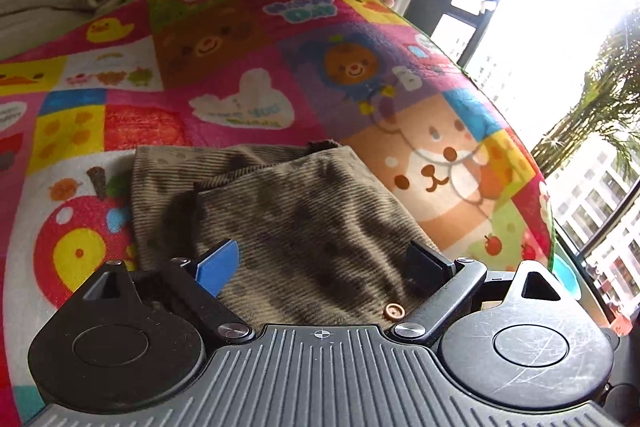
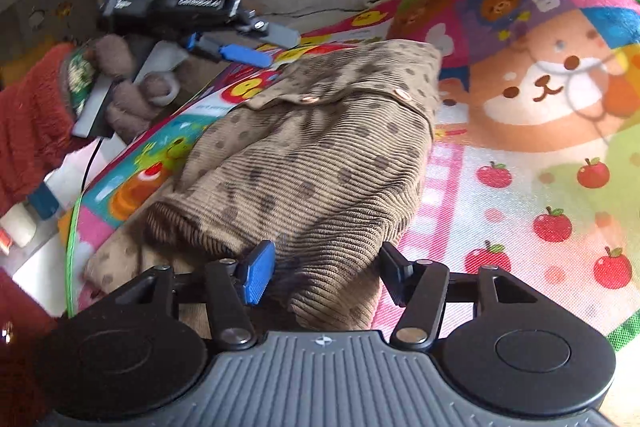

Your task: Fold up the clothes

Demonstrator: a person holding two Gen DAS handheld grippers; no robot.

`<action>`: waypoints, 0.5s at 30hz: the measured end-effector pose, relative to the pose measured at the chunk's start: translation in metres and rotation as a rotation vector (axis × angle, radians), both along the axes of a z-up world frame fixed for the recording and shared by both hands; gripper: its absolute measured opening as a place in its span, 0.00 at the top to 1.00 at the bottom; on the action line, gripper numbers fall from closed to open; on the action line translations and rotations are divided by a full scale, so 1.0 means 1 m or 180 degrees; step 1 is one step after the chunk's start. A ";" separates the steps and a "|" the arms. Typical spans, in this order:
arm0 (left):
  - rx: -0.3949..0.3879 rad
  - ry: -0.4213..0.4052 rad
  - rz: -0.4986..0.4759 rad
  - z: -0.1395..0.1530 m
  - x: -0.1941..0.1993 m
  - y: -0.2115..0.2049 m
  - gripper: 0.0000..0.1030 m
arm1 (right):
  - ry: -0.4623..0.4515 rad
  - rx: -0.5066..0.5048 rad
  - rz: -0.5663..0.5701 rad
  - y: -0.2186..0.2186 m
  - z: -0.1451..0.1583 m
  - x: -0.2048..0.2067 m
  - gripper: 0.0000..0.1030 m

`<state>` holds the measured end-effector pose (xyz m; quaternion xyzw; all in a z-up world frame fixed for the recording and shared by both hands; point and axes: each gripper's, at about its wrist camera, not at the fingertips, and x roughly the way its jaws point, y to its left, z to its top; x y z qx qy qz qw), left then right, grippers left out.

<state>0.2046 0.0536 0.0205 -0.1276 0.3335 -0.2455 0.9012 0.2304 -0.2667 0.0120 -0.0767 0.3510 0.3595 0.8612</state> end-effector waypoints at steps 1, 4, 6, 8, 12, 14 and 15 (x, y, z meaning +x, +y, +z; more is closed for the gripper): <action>-0.0020 -0.0038 -0.0060 0.002 -0.004 -0.002 0.08 | -0.0069 -0.0040 0.0043 -0.002 0.006 -0.001 0.44; -0.0124 -0.0110 -0.0226 0.005 -0.012 -0.013 0.08 | -0.0326 0.0037 -0.0089 -0.014 0.035 0.015 0.43; -0.0220 -0.0108 -0.0329 0.002 -0.013 -0.023 0.07 | -0.0529 0.0089 -0.0242 -0.016 0.052 0.033 0.43; -0.0206 -0.0041 -0.0398 -0.008 -0.013 -0.038 0.07 | -0.0711 0.0069 -0.0379 -0.009 0.059 0.056 0.43; 0.0226 0.0089 -0.0308 -0.036 -0.013 -0.054 0.08 | -0.0654 -0.0016 -0.0438 0.019 0.041 0.098 0.44; 0.0417 0.0121 -0.0206 -0.050 -0.014 -0.049 0.08 | -0.0528 -0.0179 -0.0394 0.034 0.019 0.113 0.44; 0.0444 0.0074 -0.0206 -0.052 -0.017 -0.044 0.09 | -0.0465 -0.0260 -0.0372 0.042 0.008 0.121 0.44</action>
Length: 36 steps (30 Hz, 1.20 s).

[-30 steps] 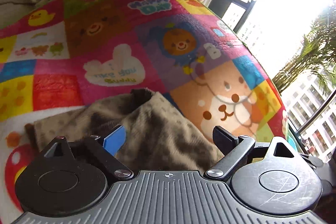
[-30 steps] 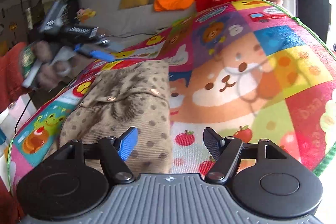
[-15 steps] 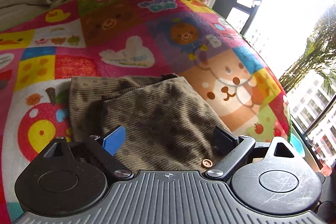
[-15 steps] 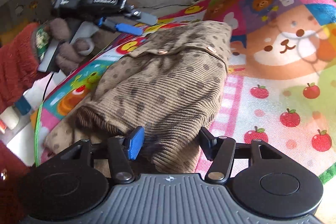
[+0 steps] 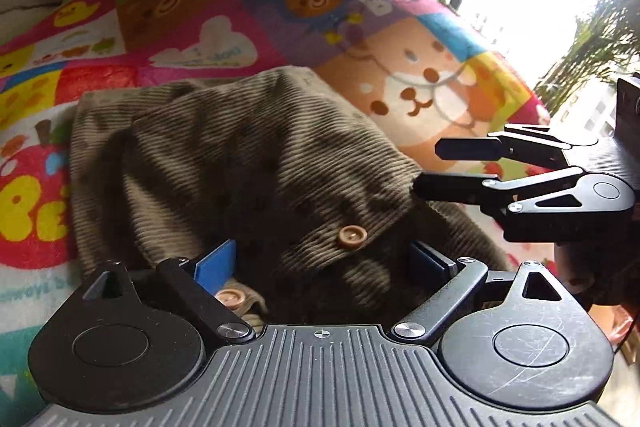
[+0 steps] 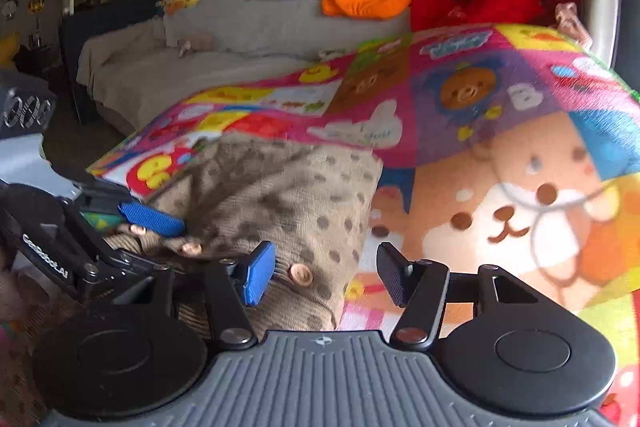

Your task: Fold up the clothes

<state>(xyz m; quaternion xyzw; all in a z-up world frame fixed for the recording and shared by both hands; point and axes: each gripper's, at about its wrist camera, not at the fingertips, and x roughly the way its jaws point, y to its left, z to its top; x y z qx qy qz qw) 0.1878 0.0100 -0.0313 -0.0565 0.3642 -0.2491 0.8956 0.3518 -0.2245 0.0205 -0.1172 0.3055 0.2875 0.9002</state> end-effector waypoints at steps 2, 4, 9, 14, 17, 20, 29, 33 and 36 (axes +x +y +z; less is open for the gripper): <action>0.0042 -0.0057 -0.0007 0.002 -0.005 0.008 0.09 | 0.0060 -0.0068 0.0037 0.006 -0.007 0.007 0.43; -0.0038 -0.0084 -0.0036 0.008 -0.007 0.017 0.09 | 0.0079 -0.0087 0.0079 0.006 -0.006 0.008 0.42; -0.0529 -0.0307 -0.0069 0.028 0.006 0.032 0.06 | 0.0011 -0.0115 0.0109 0.005 0.018 0.021 0.40; -0.0588 -0.0138 0.0212 0.005 0.038 0.028 0.06 | -0.0021 0.0066 -0.0228 0.019 0.028 0.076 0.40; -0.0498 -0.0109 0.0198 -0.005 0.038 0.027 0.06 | 0.0003 -0.0015 -0.0289 0.039 0.014 0.105 0.40; -0.0452 -0.0162 0.0174 -0.006 0.036 0.027 0.06 | 0.0114 -0.0312 -0.0301 0.056 -0.014 0.125 0.40; -0.0558 -0.0142 0.0167 -0.008 0.037 0.031 0.06 | -0.0027 -0.0113 -0.0150 0.029 0.013 0.068 0.36; -0.0578 -0.0135 0.0161 -0.008 0.038 0.032 0.05 | 0.0052 -0.0117 -0.0035 0.011 0.008 0.032 0.33; -0.0584 -0.0135 0.0156 -0.008 0.038 0.032 0.05 | 0.0125 -0.0147 0.0005 -0.001 0.000 0.010 0.29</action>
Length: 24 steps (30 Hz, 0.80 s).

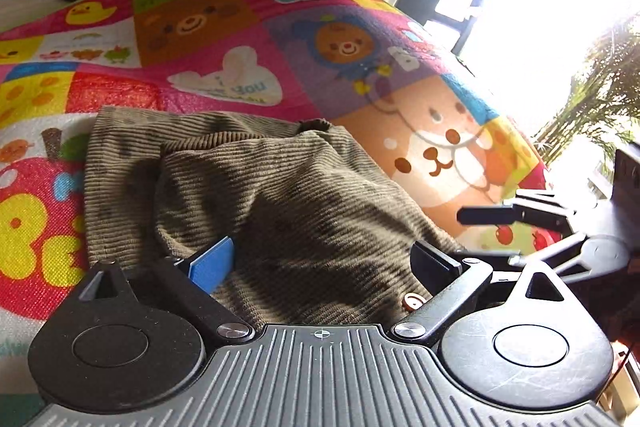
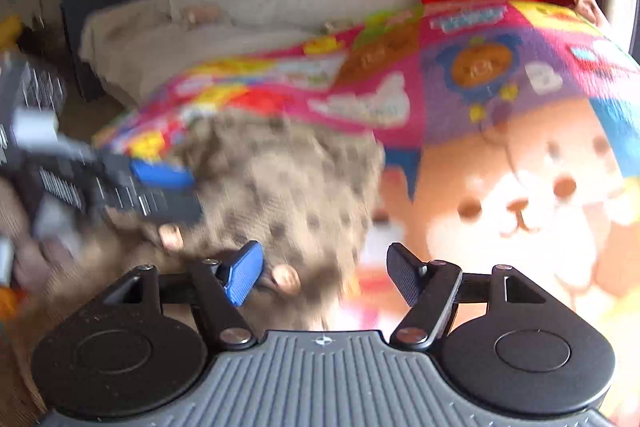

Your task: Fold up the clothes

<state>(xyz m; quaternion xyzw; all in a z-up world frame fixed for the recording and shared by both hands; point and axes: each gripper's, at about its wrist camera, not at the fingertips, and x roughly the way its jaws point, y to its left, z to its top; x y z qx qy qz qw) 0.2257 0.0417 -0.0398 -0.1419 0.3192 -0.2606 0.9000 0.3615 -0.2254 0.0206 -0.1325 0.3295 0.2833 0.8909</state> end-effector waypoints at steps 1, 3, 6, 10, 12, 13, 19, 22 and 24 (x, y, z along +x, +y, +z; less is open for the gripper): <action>0.0003 -0.0002 -0.0001 0.000 0.000 0.000 0.05 | -0.0017 0.0044 -0.0033 -0.002 -0.002 -0.002 0.27; -0.0008 -0.0001 0.0001 0.000 0.000 0.001 0.05 | -0.0050 0.0124 -0.0086 -0.004 -0.005 -0.005 0.26; -0.0042 0.0005 0.0001 0.000 0.000 0.002 0.04 | -0.0033 0.0237 0.0035 -0.006 0.006 -0.010 0.26; -0.0084 0.0013 -0.0011 -0.001 0.001 0.003 0.04 | 0.0036 0.0175 0.0348 -0.010 0.003 -0.035 0.22; -0.0128 0.0017 -0.0006 -0.001 0.001 0.005 0.03 | -0.0030 -0.0004 0.0425 -0.008 -0.003 -0.048 0.20; -0.0149 0.0033 0.0021 0.001 0.001 0.007 0.03 | -0.0063 -0.0043 0.0385 -0.008 -0.006 -0.049 0.19; -0.0210 -0.0066 0.0413 0.039 0.002 0.050 0.03 | 0.0068 0.0453 0.0194 -0.023 0.028 -0.017 0.20; 0.0002 0.0179 0.0804 0.040 0.032 0.074 0.04 | 0.0130 0.0774 -0.0014 -0.030 0.044 0.021 0.32; 0.0021 0.0416 0.0933 0.031 0.055 0.085 0.05 | 0.0226 0.0898 -0.0159 -0.026 0.041 0.051 0.42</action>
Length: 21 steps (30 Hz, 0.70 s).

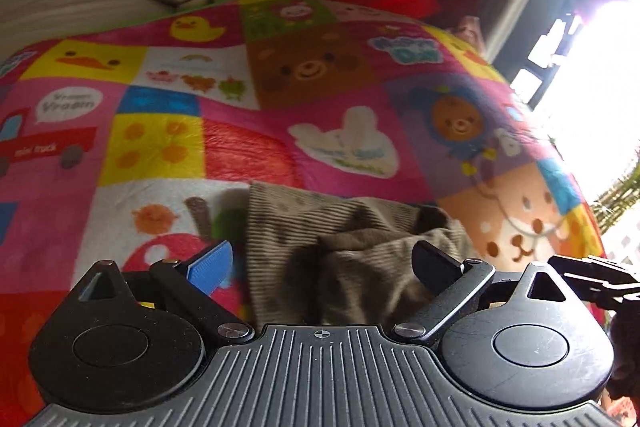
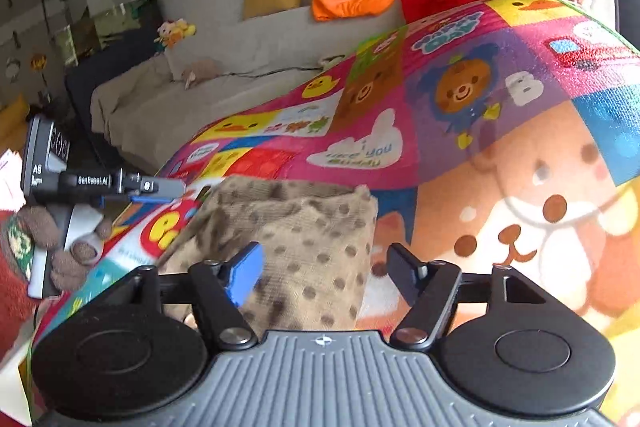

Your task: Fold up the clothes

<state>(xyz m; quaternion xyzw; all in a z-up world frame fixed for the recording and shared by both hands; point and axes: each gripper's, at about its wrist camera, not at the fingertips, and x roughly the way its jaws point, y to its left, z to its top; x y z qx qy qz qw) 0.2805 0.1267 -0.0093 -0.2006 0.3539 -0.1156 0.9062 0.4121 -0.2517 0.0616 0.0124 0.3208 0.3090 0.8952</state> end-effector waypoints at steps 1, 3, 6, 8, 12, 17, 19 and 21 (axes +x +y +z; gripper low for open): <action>-0.0005 0.0066 0.0006 -0.004 0.008 0.001 0.08 | 0.0065 0.0049 -0.0065 0.003 -0.003 0.015 0.48; 0.0016 0.0157 0.0003 -0.012 0.023 0.000 0.11 | 0.0227 0.0142 -0.0155 0.012 -0.012 0.042 0.50; 0.0219 0.0087 -0.0011 -0.018 0.038 -0.012 0.11 | 0.0336 0.0111 -0.0201 0.032 -0.030 0.072 0.50; 0.0377 -0.0001 -0.0055 -0.020 0.047 -0.023 0.10 | 0.0325 0.0006 -0.0207 0.048 -0.042 0.087 0.50; 0.0659 -0.0110 -0.0204 -0.023 0.059 -0.042 0.09 | 0.0477 -0.0040 -0.0237 0.065 -0.064 0.114 0.49; 0.0757 -0.0160 -0.0261 -0.023 0.054 -0.050 0.26 | 0.0525 -0.0009 -0.0222 0.069 -0.067 0.125 0.49; 0.0787 -0.0180 -0.0284 -0.022 0.050 -0.054 0.36 | 0.0508 -0.0038 -0.0188 0.072 -0.067 0.124 0.50; 0.0814 -0.0188 -0.0303 -0.021 0.048 -0.058 0.49 | 0.0488 -0.0067 -0.0106 0.076 -0.067 0.121 0.63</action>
